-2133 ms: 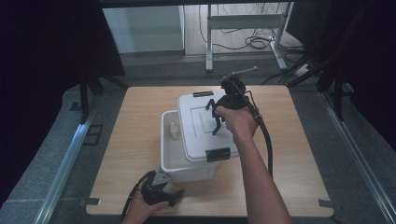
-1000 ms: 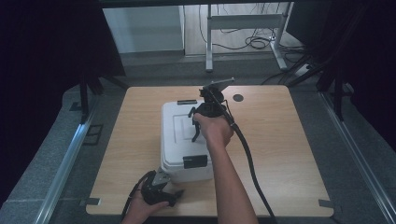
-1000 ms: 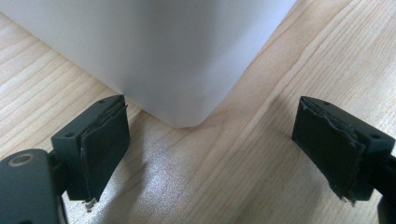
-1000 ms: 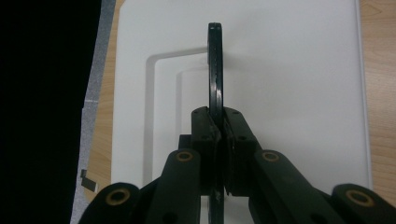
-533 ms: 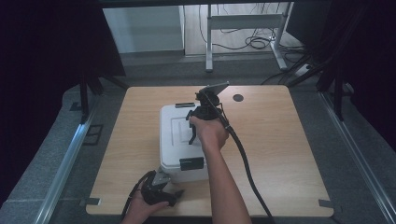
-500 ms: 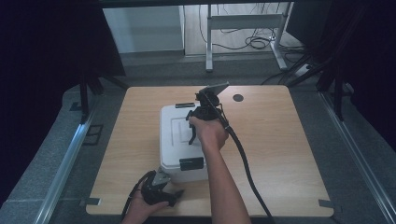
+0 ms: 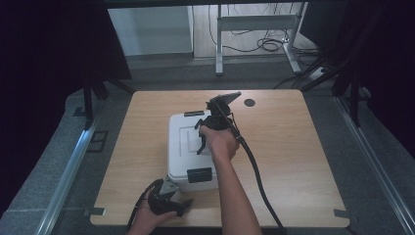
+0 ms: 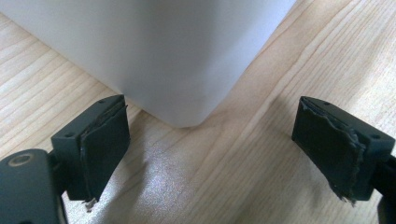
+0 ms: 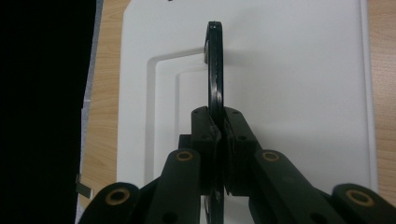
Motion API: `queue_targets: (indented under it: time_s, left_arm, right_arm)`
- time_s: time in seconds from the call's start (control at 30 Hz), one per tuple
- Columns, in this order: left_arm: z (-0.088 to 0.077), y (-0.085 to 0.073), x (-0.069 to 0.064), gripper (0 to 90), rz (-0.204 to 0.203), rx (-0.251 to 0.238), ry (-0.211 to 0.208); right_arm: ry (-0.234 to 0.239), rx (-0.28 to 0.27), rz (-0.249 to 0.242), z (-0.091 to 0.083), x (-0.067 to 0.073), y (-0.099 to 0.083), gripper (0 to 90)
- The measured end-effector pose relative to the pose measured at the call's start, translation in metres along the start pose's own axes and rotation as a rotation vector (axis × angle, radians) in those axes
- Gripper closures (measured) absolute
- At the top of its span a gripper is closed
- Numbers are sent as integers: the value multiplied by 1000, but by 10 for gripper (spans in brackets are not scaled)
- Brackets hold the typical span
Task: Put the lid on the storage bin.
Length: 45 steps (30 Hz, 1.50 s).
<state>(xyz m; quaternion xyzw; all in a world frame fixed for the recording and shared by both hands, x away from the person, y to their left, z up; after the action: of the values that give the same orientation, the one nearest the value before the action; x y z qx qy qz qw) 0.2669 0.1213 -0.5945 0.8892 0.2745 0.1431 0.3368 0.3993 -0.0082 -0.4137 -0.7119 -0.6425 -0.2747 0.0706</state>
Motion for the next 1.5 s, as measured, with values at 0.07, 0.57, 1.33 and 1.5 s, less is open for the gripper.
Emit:
queue_targets:
  time_s: [0.07, 0.57, 1.33, 1.5]
  left_arm:
    - [0, 0, 0, 110, 0, 0, 0]
    - [0, 0, 0, 110, 1, 0, 1]
    - [0, 0, 0, 110, -1, 1, 0]
    - [0, 0, 0, 110, -1, 0, 1]
  right_arm:
    - [-2, 5, -6, 0, 0, 0, 835]
    - [48, -39, -177, -16, -12, 5, 464]
    - [136, -153, -199, -36, -95, 9, 458]
    - [141, -172, -181, -35, -115, 7, 458]
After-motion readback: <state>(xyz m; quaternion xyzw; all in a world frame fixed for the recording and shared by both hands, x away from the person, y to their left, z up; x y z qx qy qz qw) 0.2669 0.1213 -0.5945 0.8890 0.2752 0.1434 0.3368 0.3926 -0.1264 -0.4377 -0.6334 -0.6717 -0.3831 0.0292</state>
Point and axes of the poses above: each handheld gripper's, and its own axes: z roughly forward along the jaws, y roughly out of its top, x roughly to its left, the point moved 7 cm from there along z, roughly forward along the jaws, and after that the axes turned 8 degrees about z, right-handed, at the moved point
